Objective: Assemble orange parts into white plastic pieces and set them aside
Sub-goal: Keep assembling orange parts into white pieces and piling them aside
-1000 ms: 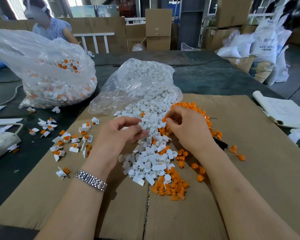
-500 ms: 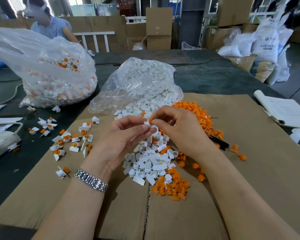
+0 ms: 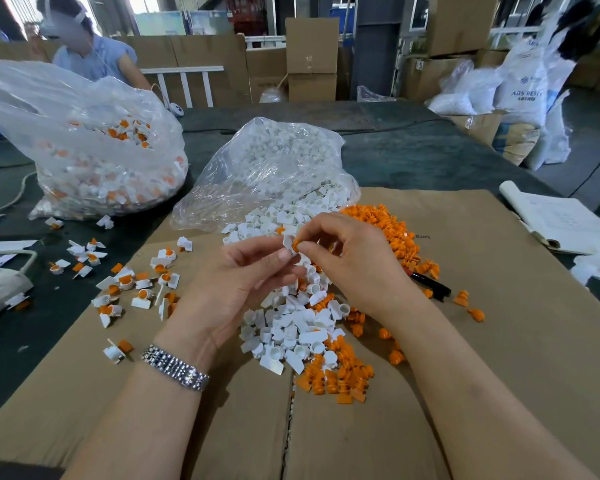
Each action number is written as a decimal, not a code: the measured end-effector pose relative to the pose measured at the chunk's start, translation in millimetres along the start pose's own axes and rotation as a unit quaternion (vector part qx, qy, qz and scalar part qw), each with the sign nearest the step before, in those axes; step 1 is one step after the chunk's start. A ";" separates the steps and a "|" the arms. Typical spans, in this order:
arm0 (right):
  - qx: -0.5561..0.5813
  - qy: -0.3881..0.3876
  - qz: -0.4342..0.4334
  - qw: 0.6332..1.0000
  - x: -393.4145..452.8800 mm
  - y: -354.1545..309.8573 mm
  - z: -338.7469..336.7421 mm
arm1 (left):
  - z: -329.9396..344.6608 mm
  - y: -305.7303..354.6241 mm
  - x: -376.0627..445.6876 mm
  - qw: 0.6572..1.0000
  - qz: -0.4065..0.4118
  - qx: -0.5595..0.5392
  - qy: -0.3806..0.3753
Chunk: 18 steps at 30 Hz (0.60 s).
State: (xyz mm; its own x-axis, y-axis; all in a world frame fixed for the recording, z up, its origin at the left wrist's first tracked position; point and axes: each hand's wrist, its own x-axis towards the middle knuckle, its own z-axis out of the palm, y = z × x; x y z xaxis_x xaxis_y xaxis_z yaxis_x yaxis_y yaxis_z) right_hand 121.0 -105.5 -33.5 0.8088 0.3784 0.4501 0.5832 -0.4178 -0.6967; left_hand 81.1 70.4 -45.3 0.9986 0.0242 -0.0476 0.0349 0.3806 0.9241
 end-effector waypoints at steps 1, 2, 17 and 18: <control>0.005 -0.005 0.010 1.000 0.0 0.1 0.3 | -0.2 -0.4 -0.3 0.999 0.019 0.032 0.005; 0.013 -0.011 0.023 1.000 -0.2 0.3 0.3 | 0.3 -1.2 -1.1 0.996 0.043 0.074 0.012; 0.131 -0.046 0.052 0.989 -0.8 -2.4 -9.0 | 3.2 0.6 -3.0 1.000 0.024 0.015 -0.003; 0.127 -0.043 0.050 0.990 -0.9 -2.5 -8.8 | 3.5 0.3 -3.0 0.999 0.024 0.022 0.000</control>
State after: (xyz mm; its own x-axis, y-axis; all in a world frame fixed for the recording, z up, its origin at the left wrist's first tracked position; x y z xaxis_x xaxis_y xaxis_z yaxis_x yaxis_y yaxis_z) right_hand 119.5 -112.0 -27.2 0.8461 0.4187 0.3297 0.4533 -0.2400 -0.8585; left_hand 78.2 67.2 -43.6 0.9991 0.0414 -0.0023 -0.0118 0.3380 0.9411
